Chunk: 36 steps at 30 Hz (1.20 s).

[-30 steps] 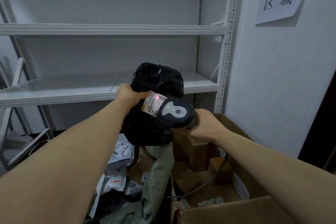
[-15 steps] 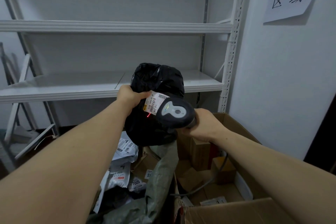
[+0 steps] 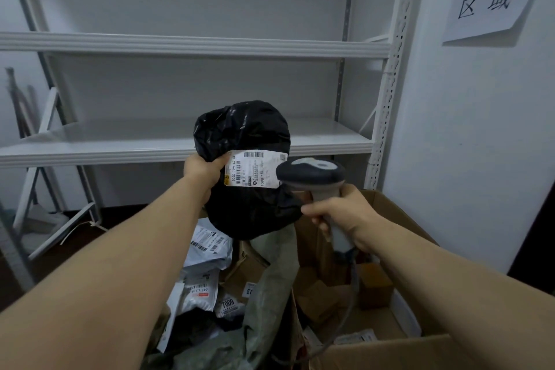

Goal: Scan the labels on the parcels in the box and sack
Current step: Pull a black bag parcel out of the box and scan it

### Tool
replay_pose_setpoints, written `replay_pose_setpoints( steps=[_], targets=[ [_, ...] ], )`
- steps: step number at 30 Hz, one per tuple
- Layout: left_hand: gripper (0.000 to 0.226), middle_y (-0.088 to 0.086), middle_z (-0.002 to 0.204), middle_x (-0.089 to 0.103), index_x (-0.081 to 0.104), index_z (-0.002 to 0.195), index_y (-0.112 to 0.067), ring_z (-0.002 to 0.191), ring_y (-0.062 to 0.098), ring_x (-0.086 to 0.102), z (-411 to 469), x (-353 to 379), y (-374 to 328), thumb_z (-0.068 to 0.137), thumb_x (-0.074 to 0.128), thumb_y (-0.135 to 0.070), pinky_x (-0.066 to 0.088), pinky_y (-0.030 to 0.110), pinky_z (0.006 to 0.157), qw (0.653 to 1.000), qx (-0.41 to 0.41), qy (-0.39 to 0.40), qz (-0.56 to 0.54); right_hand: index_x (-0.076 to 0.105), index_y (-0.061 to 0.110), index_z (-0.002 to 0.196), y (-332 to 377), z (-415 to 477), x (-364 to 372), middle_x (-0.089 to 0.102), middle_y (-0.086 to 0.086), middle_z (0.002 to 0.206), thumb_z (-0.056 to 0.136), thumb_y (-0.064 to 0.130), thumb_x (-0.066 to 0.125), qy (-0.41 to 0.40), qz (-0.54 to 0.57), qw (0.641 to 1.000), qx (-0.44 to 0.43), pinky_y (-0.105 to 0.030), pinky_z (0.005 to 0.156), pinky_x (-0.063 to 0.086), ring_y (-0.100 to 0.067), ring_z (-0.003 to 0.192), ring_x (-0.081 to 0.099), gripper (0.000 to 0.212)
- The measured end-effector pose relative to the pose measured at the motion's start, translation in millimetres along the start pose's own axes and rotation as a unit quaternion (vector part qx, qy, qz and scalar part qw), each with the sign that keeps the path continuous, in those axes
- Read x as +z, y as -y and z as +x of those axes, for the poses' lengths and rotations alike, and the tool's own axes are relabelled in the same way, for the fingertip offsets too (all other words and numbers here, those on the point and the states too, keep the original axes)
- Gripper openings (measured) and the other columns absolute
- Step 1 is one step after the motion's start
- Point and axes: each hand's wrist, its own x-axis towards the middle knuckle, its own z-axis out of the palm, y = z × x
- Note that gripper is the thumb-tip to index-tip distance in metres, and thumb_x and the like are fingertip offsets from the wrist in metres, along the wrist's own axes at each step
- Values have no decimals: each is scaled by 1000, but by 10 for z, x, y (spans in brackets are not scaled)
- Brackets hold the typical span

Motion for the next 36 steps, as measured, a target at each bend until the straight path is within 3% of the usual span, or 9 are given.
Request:
replay_pose_setpoints(
  steps=[6, 16, 26, 36],
  targets=[
    [33, 11, 94, 61, 61, 103, 0, 87, 24, 58, -49, 69, 119, 85, 72, -25, 47, 35, 77, 998, -12, -39, -52, 63, 7, 79, 84, 26, 111, 53, -5, 51, 79, 1, 69, -24, 113, 992, 50, -22, 44, 39, -13, 40, 44, 9],
    [38, 17, 105, 67, 64, 104, 0, 97, 32, 64, -59, 97, 193, 82, 75, -28, 52, 42, 88, 997, -14, -52, -49, 59, 11, 75, 138, 18, 69, 53, -3, 50, 80, 2, 69, -33, 107, 992, 65, -21, 42, 39, -11, 38, 43, 14],
    [37, 16, 103, 65, 62, 105, 2, 87, 25, 58, -112, 121, 150, 84, 73, -26, 48, 34, 78, 997, -9, -49, -51, 59, 11, 74, 154, 22, 25, 53, -2, 50, 79, 2, 69, -36, 112, 991, 62, -22, 44, 38, -11, 38, 43, 14],
    [38, 15, 105, 64, 59, 103, -2, 92, 29, 60, 25, 120, 206, 83, 73, -31, 51, 38, 82, 994, -40, -60, -86, 62, 10, 77, 181, 42, -45, 56, -3, 54, 79, 5, 70, -54, 116, 990, 52, -23, 45, 42, -12, 43, 46, 10]
  ],
)
